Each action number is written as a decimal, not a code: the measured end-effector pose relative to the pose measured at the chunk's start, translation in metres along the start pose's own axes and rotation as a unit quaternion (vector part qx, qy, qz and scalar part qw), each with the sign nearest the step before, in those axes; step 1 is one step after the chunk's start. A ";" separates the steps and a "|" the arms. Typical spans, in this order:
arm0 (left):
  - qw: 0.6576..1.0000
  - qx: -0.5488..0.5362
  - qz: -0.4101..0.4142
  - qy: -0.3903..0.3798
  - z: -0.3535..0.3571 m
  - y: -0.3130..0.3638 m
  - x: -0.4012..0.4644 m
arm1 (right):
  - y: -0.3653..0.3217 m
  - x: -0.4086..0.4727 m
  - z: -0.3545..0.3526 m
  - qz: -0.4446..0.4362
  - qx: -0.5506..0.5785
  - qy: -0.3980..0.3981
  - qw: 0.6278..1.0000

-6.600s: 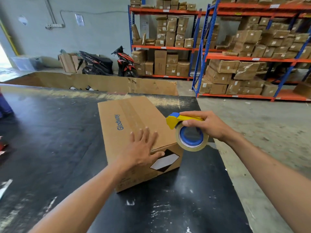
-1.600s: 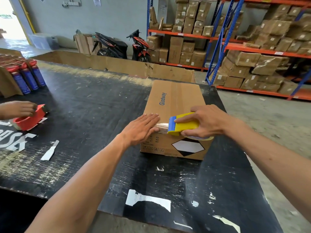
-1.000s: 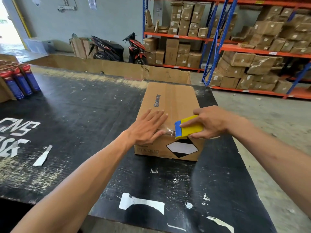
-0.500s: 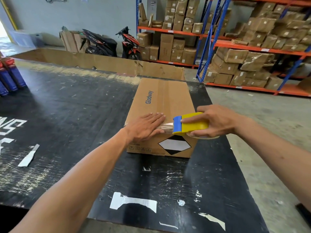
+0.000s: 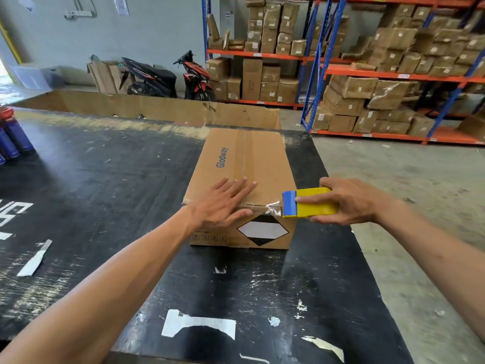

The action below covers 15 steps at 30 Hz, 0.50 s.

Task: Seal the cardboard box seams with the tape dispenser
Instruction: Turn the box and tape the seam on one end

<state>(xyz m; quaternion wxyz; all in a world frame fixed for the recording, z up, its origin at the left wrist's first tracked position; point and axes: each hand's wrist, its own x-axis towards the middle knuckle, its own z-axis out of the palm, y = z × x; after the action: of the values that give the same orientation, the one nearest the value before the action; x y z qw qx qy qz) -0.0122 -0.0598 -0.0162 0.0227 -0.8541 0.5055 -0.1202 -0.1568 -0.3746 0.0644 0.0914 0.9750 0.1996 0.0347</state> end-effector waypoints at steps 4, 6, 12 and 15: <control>0.997 0.026 0.059 0.030 -0.001 0.031 0.038 | 0.000 0.001 0.001 -0.001 0.005 0.010 1.000; 0.997 0.026 0.069 -0.006 0.004 0.041 0.053 | 0.001 0.001 -0.001 -0.003 0.005 0.009 1.000; 0.997 -0.006 0.062 -0.043 0.016 0.036 0.056 | 0.000 -0.008 0.013 0.001 0.043 0.051 0.998; 0.997 -0.002 0.067 -0.024 0.015 0.034 0.056 | 0.010 -0.021 0.015 -0.004 0.041 0.048 0.998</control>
<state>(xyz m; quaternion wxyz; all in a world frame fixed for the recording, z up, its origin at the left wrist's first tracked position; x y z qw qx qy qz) -0.0121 -0.1269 -0.0262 0.0415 -0.8213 0.5607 -0.0967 -0.1704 -0.3945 0.0513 0.0416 0.9744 0.2087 0.0725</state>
